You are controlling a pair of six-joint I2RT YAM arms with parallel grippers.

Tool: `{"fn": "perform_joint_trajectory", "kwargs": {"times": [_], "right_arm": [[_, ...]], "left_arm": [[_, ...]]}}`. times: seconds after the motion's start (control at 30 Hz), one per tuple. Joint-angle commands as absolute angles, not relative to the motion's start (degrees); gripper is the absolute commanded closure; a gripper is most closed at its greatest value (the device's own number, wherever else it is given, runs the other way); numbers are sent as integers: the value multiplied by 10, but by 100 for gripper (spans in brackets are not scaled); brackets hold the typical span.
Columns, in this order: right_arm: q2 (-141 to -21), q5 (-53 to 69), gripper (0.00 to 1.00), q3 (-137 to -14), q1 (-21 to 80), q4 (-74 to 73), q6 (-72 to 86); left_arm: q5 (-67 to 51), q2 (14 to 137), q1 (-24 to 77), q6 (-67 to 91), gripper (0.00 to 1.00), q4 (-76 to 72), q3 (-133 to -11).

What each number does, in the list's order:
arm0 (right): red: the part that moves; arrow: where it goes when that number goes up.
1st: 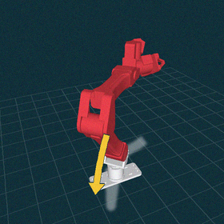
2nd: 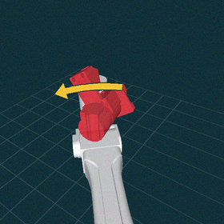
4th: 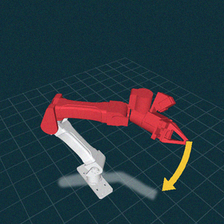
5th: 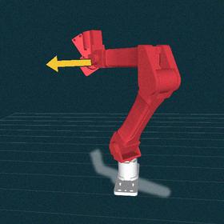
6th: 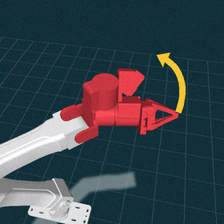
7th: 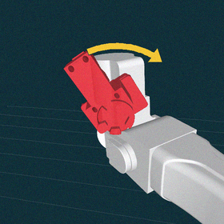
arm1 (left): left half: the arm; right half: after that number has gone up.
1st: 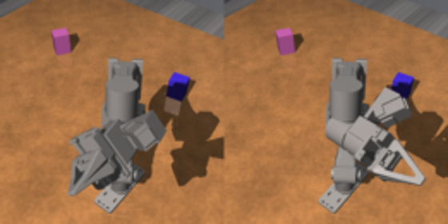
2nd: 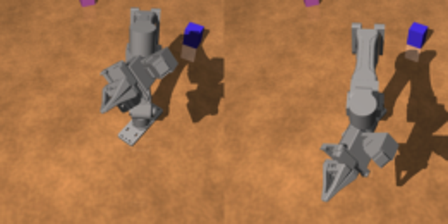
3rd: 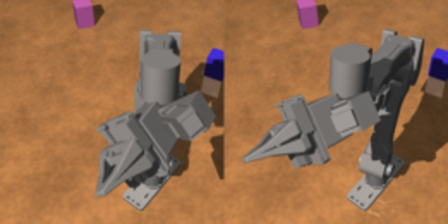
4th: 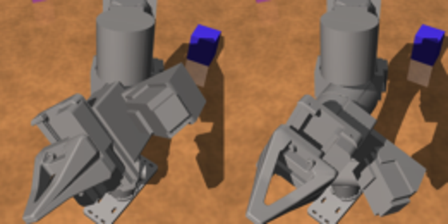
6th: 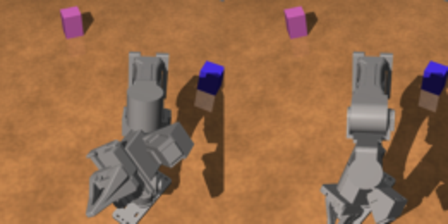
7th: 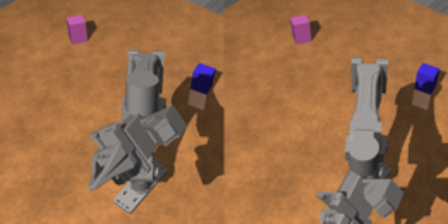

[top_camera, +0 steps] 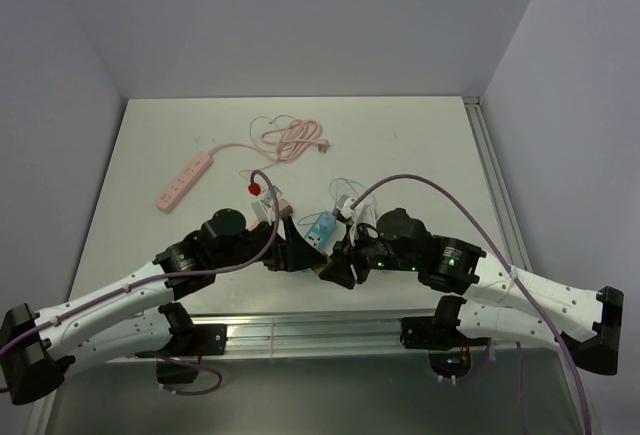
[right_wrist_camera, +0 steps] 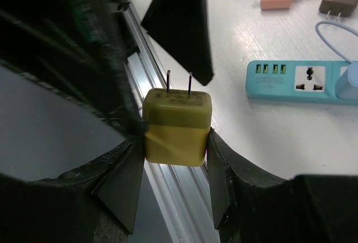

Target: Insert the plug

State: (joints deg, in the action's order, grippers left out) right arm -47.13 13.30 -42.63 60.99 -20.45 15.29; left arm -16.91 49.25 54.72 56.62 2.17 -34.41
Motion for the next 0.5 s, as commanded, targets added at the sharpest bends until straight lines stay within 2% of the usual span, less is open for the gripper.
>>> {"fn": "perform_joint_trajectory", "kwargs": {"times": [0.0, 0.13, 0.27, 0.3, 0.33, 0.43, 0.47], "right_arm": [[-470, 107, 100, -443, 632, -174, 144], [-466, 78, 100, -443, 651, -170, 142], [-461, 55, 100, -444, 662, -163, 144], [-465, 51, 100, -446, 663, -163, 144], [-468, 42, 100, -446, 664, -163, 144], [-479, 33, 100, -451, 665, -164, 148], [-481, 17, 100, -453, 665, -167, 157]], "left_arm": [[-184, 509, 538, 603, 0, 21, -371], [-210, 525, 535, 623, 0, -15, -362], [-237, 523, 534, 643, 12, -53, -344], [-254, 521, 534, 648, 24, -65, -339], [-271, 520, 534, 652, 30, -102, -328], [-329, 526, 533, 676, 59, -169, -310], [-338, 529, 532, 683, 81, -192, -304]]}}
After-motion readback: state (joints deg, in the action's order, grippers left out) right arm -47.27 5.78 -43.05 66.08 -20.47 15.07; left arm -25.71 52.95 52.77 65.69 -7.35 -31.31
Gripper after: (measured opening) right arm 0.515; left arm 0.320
